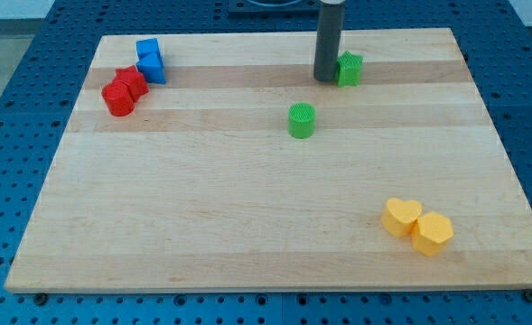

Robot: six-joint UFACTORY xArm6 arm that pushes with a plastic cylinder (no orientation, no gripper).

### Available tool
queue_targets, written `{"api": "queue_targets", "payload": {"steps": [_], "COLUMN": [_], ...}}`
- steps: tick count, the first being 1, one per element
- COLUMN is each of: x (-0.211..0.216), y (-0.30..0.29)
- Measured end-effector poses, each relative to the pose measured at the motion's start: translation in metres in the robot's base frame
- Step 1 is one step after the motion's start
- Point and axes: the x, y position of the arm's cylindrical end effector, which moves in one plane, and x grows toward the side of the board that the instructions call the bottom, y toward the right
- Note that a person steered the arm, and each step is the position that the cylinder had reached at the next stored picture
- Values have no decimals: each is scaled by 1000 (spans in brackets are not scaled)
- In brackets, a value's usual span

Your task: Push the green star towards center

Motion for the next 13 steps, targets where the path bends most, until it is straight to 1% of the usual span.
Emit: {"api": "queue_targets", "payload": {"steps": [2, 3, 4, 5, 6, 7, 8, 9, 10, 11, 12, 13], "x": [-3, -8, -54, -65, -64, -53, -53, -53, -55, -37, -32, -11], "y": [33, 29, 23, 90, 137, 90, 17, 9, 67, 144, 69, 86]}}
